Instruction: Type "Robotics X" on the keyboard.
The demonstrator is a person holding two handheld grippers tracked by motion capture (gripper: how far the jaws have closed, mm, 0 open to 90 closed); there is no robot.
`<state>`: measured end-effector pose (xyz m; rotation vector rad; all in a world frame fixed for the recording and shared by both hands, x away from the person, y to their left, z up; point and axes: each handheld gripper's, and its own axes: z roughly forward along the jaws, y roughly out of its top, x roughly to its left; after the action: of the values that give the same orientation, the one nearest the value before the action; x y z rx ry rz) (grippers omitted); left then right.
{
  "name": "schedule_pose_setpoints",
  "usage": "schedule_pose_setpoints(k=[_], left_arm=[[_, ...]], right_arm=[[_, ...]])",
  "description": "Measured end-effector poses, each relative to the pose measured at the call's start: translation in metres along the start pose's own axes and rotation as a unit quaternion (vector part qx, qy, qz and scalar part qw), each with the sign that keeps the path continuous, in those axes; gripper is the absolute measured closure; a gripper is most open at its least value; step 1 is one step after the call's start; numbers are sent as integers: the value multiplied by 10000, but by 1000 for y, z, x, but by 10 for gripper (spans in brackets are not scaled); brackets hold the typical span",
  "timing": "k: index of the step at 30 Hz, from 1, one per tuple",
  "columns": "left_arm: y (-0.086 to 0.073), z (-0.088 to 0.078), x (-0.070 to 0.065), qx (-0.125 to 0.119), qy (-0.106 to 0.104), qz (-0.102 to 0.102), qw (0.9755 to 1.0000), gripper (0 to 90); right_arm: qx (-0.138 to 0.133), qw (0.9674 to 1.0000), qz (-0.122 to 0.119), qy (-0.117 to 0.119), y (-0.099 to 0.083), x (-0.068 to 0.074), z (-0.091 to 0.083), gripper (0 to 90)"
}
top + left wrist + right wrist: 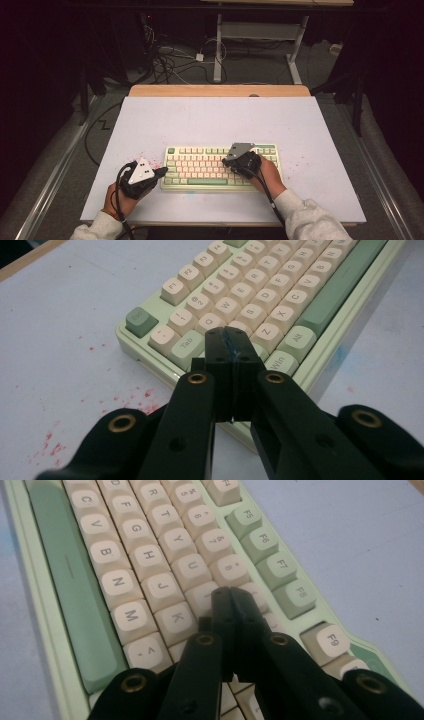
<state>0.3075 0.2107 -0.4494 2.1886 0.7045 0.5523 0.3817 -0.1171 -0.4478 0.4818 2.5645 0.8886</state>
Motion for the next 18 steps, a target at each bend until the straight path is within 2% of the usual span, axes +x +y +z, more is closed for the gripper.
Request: schedule_pose_setpoints(k=[2, 9, 18], left_arm=[[0, 0, 0, -1, 5, 8, 10000, 873], [0, 0, 0, -2, 11, -8, 10000, 872], [0, 1, 0, 18, -5, 5, 10000, 872]], right_arm=[[-10, 10000, -5, -1, 1, 0, -1, 900], [-297, 9994, 155, -9, -1, 0, -10, 900], [-697, 9974, 200, -22, -1, 0, -28, 900]])
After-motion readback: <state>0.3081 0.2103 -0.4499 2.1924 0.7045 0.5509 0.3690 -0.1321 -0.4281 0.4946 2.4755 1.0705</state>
